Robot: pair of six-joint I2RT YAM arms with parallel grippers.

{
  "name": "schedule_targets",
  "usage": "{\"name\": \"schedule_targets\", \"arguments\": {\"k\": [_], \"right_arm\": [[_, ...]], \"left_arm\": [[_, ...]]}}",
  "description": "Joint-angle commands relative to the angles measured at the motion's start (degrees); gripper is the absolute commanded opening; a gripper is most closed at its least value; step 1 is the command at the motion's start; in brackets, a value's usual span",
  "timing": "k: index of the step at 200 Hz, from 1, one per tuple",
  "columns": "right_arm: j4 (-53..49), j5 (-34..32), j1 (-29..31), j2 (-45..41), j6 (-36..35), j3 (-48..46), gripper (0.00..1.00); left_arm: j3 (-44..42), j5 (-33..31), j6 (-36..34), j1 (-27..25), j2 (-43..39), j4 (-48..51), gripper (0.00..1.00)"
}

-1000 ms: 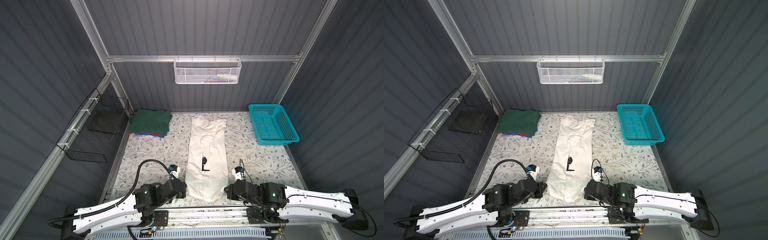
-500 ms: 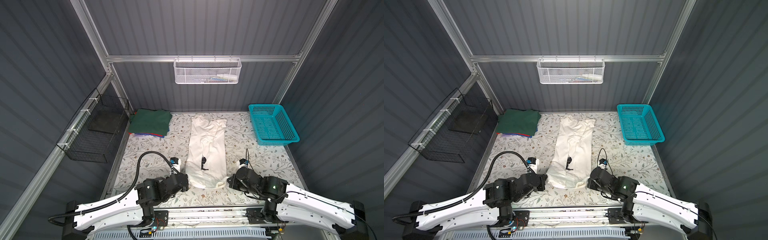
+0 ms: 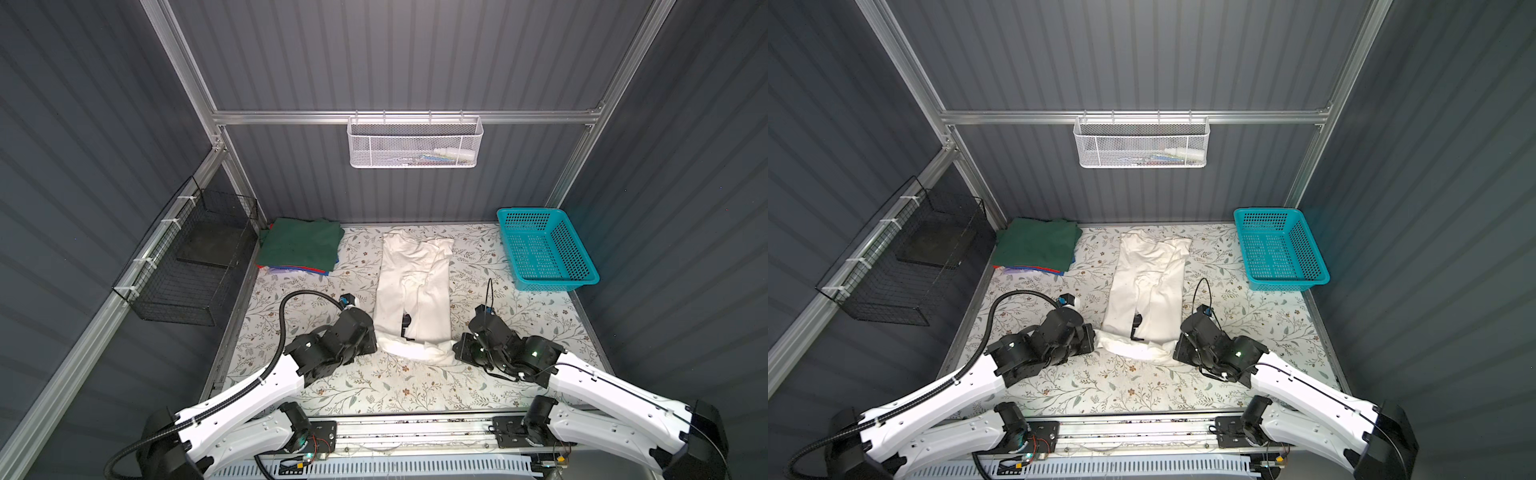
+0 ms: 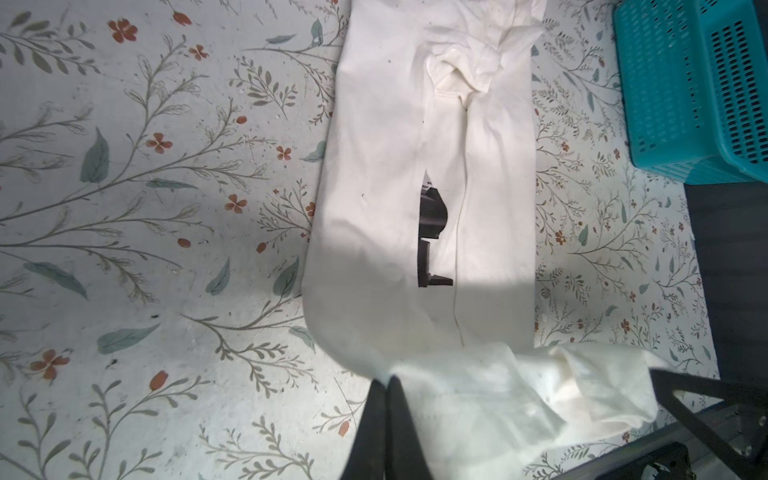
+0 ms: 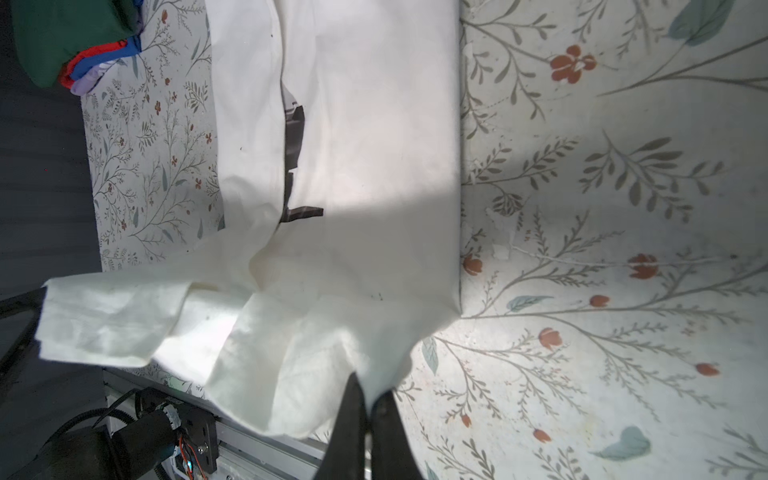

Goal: Fold and stack the t-shirts
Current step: 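Lift the near end and fold it away from the robot with both grippers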

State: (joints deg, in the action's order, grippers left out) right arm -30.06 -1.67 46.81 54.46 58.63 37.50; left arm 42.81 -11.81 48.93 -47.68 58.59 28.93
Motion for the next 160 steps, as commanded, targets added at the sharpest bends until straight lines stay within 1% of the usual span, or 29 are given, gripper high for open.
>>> {"name": "schedule_targets", "arguments": {"k": [1, 37, 62, 122, 160], "right_arm": [[2.47, 3.37, -3.16, 2.24, -4.13, 2.16, 0.00], [5.59, 8.20, -9.12, 10.17, -8.17, 5.50, 0.00], [6.24, 11.62, -12.92, 17.31, -11.02, 9.22, 0.00], [7.48, 16.47, -20.94, 30.33, -15.74, 16.94, 0.00], [7.47, 19.91, -26.48, 40.23, -18.44, 22.50, 0.00]], "left_arm": [[1.97, 7.70, -4.28, 4.45, 3.61, -4.62, 0.00], [4.57, 13.11, -7.87, 11.40, 10.71, -7.48, 0.00], [7.84, 14.10, -10.36, 13.58, 16.19, -8.43, 0.00], [15.95, 18.76, -13.93, 19.94, 29.97, -12.14, 0.00], [19.60, 24.22, -15.61, 24.69, 40.94, -15.94, 0.00]]}}
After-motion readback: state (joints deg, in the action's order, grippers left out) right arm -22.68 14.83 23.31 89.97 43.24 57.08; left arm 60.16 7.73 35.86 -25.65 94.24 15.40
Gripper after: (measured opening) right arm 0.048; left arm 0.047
